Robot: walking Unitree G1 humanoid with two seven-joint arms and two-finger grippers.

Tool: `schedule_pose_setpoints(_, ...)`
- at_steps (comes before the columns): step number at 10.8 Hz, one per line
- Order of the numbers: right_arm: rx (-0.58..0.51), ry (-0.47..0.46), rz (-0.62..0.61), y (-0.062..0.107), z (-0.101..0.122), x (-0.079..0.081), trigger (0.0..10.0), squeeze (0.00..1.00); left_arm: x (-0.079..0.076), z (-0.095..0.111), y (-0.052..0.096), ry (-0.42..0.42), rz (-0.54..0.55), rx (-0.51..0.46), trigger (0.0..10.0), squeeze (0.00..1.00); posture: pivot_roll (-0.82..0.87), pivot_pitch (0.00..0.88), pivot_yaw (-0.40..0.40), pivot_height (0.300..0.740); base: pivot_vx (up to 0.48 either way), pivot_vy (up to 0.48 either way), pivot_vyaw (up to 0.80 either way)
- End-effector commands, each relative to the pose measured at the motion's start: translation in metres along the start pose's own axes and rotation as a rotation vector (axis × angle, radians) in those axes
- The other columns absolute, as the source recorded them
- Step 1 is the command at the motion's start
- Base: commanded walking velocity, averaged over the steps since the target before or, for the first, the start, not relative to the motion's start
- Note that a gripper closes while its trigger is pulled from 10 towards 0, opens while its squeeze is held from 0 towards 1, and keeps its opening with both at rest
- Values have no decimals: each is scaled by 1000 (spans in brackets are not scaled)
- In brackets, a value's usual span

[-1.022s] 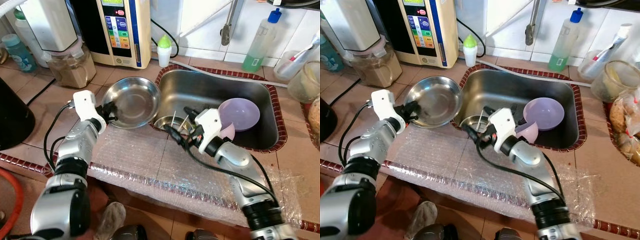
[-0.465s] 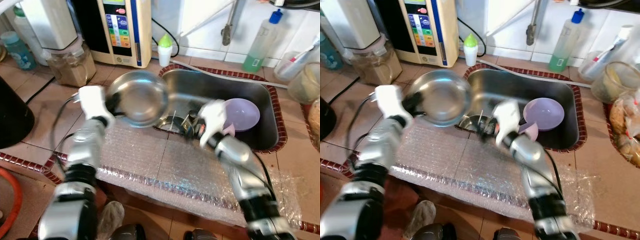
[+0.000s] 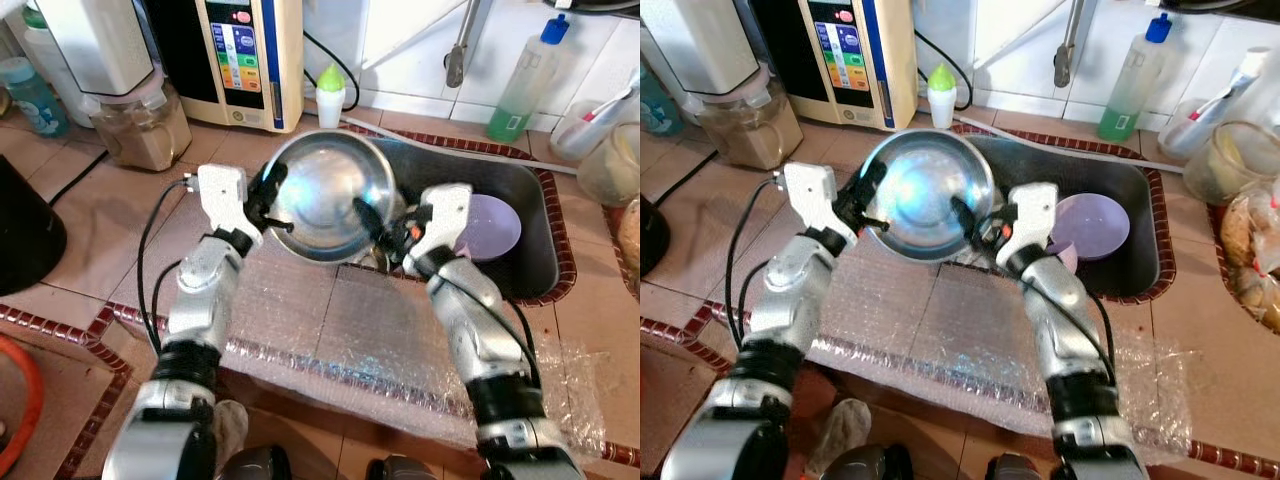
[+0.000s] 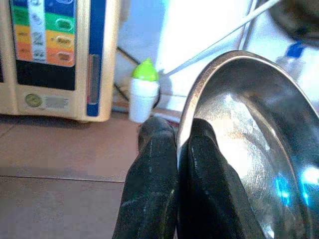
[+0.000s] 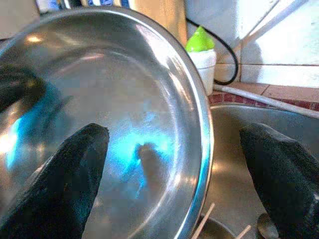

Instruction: Kitchen organization

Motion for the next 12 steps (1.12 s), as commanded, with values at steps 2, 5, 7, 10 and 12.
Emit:
schedule_pose_setpoints(2,2,-61,-59,-4,-1,-8,10000,0,-9,11,-3,8,-61,-51,0,0,-153,9,41,740,0,0,0)
schedule_pose_setpoints(5,-12,-330,-87,-5,-4,-13,0,0,-13,13,-4,37,-81,-67,0,0,-151,9,38,740,0,0,0)
schedule_pose_setpoints(7,5,-467,-30,0,-13,-11,0,0,-14,13,-4,47,-85,-70,0,0,-149,12,31,740,0,0,0)
schedule_pose_setpoints(10,40,-555,118,8,-20,3,0,0,-15,13,-3,81,-90,-68,0,0,-146,13,25,740,0,0,0)
schedule_pose_setpoints(12,41,-574,158,9,-20,7,0,0,-15,10,-2,88,-96,-52,0,0,-144,13,23,740,0,0,0)
Point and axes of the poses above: a point about 5 cm out from each wrist's last joint towards the gripper, its own y axis pointing back from the gripper into the wrist, its own z axis along the axis of the wrist's last joint, x = y × z, the point moved 2 cm from there along -y, pointing out of the wrist towards the gripper, and after that the axes turned 10 degrees about y, right-handed, at the moved point
